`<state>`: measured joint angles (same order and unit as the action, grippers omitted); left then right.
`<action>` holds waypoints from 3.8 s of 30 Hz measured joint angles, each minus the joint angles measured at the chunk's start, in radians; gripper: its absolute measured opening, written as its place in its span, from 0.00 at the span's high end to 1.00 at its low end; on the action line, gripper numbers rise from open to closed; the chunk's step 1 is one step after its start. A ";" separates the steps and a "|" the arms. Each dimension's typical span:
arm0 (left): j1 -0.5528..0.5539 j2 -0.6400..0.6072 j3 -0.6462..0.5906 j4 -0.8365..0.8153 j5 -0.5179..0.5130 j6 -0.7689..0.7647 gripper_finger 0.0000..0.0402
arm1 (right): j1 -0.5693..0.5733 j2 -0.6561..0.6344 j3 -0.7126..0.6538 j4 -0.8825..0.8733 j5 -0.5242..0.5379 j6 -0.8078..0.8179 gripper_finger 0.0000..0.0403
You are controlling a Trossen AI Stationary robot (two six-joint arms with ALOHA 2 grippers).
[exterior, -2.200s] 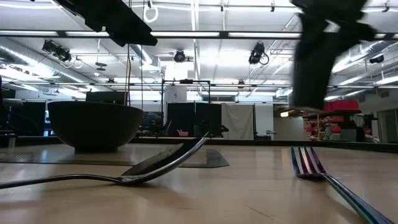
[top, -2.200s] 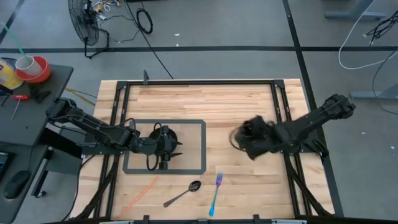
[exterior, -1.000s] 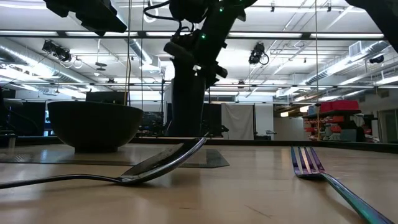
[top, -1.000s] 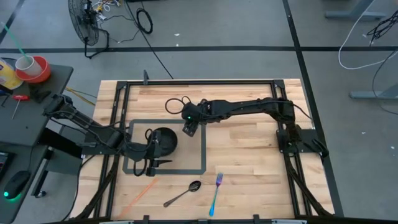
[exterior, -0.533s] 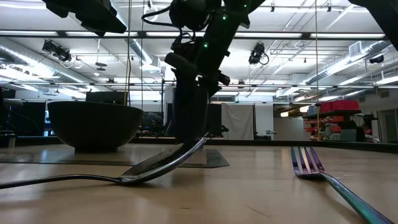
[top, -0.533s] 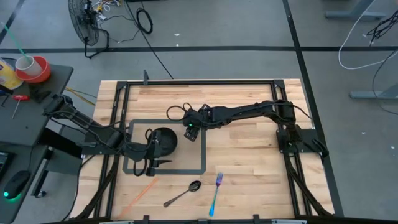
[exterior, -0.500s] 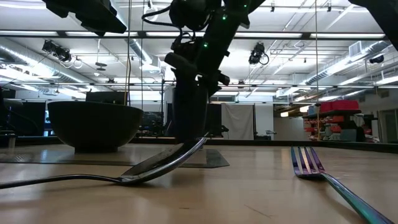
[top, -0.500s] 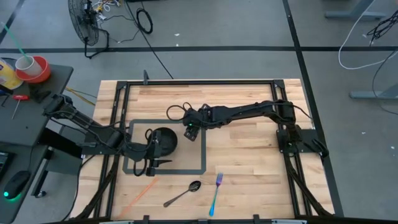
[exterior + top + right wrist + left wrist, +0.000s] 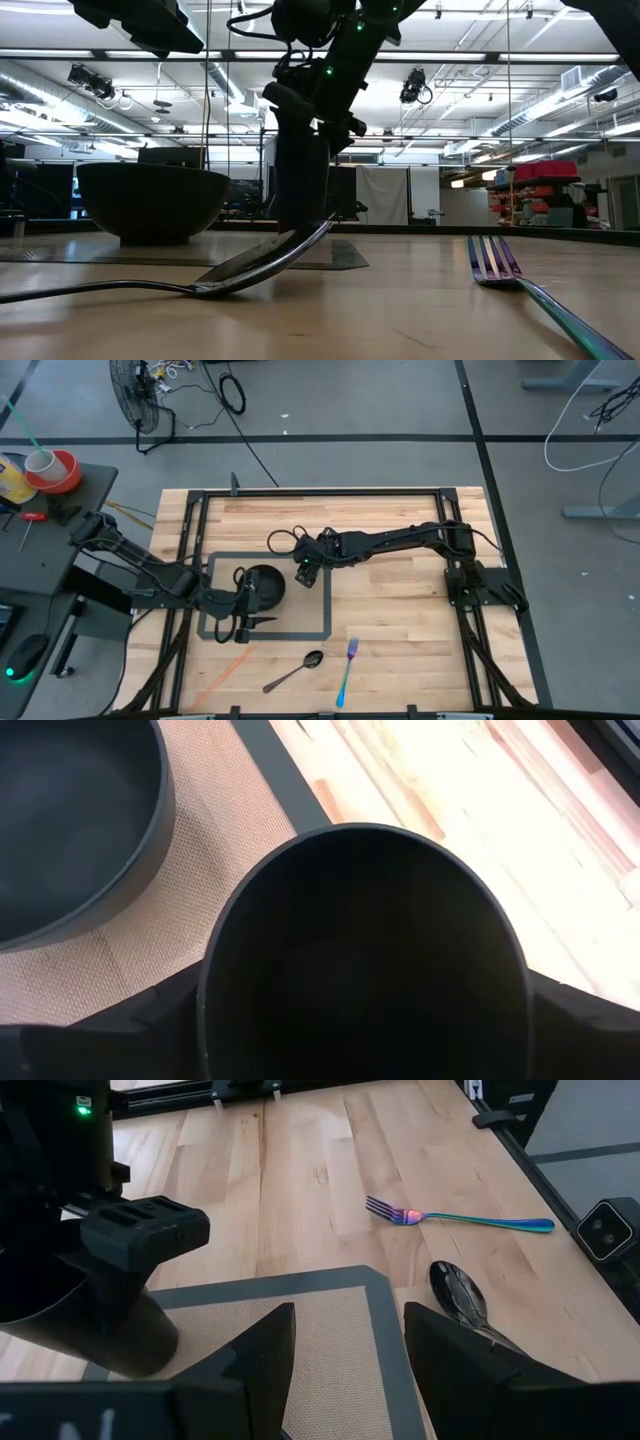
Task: Pick & Place Utensil
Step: Put the black cup on the gray placemat to the top right of the black bowl, then put the blue fork into the black bowl
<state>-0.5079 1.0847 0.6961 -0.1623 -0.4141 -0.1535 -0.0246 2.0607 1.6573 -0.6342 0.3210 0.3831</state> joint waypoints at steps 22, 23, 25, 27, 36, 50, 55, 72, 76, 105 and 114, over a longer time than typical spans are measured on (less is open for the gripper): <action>0.000 0.000 0.000 0.001 0.000 -0.019 0.52 | 0.011 0.022 -0.004 -0.015 -0.052 -0.011 0.01; 0.000 0.000 0.000 0.000 0.000 -0.019 0.52 | 0.013 0.022 -0.004 -0.022 -0.051 -0.011 0.01; 0.000 0.000 0.000 0.001 0.000 -0.019 0.52 | 0.016 0.022 -0.004 -0.037 -0.051 -0.010 0.01; 0.000 0.000 0.000 0.001 0.000 -0.019 0.52 | 0.019 0.022 -0.004 -0.058 -0.051 -0.002 0.01; 0.000 0.000 0.000 0.001 0.000 -0.020 0.52 | 0.020 0.022 -0.004 -0.051 -0.050 0.000 0.01; 0.000 0.000 0.000 0.001 0.000 -0.020 0.52 | 0.020 0.022 -0.004 -0.078 -0.050 -0.006 0.01; 0.000 0.000 0.000 0.001 0.000 -0.020 0.52 | 0.020 0.022 -0.004 -0.027 -0.026 -0.040 0.01; 0.000 0.000 0.000 0.001 0.000 -0.035 0.52 | 0.015 0.023 -0.004 -0.081 -0.026 -0.074 0.01; 0.000 0.000 0.000 0.001 0.000 -0.035 0.52 | 0.015 0.023 -0.004 -0.084 -0.026 -0.078 0.01; 0.000 0.000 0.000 0.000 0.000 -0.034 0.52 | 0.041 -0.008 -0.063 -0.161 -0.034 -0.041 0.01; 0.000 0.000 0.000 0.001 0.000 -0.035 0.52 | 0.143 -0.019 -0.063 -0.332 -0.041 -0.043 0.01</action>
<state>-0.5081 1.0851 0.6963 -0.1610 -0.4140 -0.1883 0.1189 2.0415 1.5940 -0.9660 0.2799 0.3402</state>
